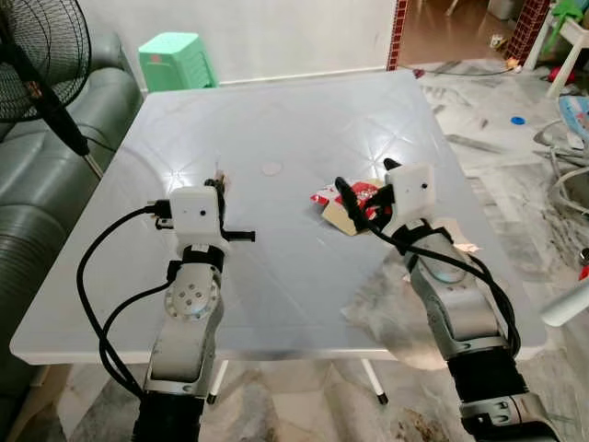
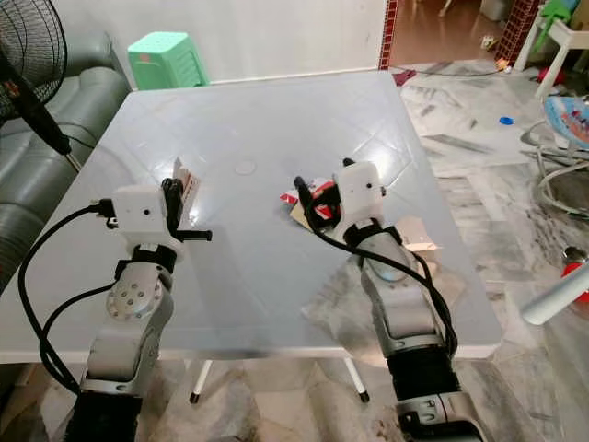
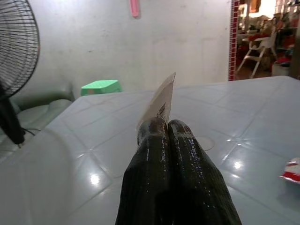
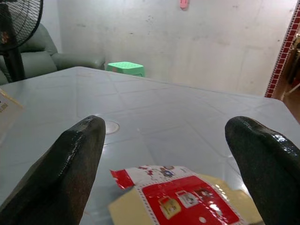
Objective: Picking trash to rubbish bin
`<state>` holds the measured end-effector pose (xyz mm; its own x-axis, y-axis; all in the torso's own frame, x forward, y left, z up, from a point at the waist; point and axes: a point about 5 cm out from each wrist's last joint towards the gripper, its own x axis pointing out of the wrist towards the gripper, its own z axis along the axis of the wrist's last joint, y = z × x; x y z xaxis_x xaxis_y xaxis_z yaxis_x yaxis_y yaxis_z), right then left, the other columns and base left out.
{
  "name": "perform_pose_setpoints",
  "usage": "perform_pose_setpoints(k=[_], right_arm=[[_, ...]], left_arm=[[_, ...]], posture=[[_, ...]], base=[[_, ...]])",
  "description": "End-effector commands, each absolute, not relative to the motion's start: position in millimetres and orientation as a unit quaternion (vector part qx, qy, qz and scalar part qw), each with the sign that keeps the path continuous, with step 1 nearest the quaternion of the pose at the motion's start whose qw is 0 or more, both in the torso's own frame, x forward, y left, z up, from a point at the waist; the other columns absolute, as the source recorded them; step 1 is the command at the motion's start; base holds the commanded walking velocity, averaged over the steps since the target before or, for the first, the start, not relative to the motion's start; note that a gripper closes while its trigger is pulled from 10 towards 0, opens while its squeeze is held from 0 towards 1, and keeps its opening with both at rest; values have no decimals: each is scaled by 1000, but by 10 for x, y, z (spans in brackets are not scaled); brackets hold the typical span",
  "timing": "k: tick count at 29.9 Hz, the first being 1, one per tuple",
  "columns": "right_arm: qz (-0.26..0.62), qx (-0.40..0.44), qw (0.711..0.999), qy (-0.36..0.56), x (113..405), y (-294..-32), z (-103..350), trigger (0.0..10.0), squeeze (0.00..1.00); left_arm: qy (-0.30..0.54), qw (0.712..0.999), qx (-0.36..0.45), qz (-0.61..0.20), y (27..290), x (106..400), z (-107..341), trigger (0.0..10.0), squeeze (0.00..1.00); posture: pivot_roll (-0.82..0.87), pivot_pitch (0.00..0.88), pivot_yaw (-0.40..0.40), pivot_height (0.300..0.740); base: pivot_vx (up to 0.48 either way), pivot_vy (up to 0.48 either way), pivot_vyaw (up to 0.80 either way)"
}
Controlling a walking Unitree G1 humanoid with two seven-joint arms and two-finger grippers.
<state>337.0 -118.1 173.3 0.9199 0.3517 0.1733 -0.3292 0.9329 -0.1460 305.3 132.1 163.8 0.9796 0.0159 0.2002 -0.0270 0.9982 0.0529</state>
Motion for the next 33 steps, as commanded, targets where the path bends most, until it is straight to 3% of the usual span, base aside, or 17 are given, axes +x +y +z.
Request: perform_pose_setpoints(k=[1,8,11,16,26,33], right_arm=[[179,-58,977,-102,3376,-1148,1747,10000,125],[185,-67,975,-103,3372,-1137,1747,10000,169],[191,-72,974,-101,3364,-1118,1738,10000,200],[187,-65,975,-102,3364,-1125,1740,10000,173],[184,-63,976,-102,3369,-1143,1745,10000,149],[182,-64,976,-102,3372,-1152,1748,10000,157]], left_arm=[[-89,995,33,15,1346,3052,1603,10000,0],[-85,996,26,14,1350,3058,1602,10000,0],[-83,996,22,14,1351,3063,1598,10000,0],[-81,996,18,11,1343,3061,1593,10000,0],[-77,997,11,-3,1313,3061,1582,10000,0],[-75,997,7,-5,1316,3064,1579,10000,0]], posture=[[-14,30,71,740],[-15,33,72,740],[-15,33,72,740],[-17,36,71,740],[-20,36,71,740],[-22,36,70,740]], base=[[0,0,0],[0,0,0],[0,0,800],[0,0,721],[0,0,0],[0,-289,0]])
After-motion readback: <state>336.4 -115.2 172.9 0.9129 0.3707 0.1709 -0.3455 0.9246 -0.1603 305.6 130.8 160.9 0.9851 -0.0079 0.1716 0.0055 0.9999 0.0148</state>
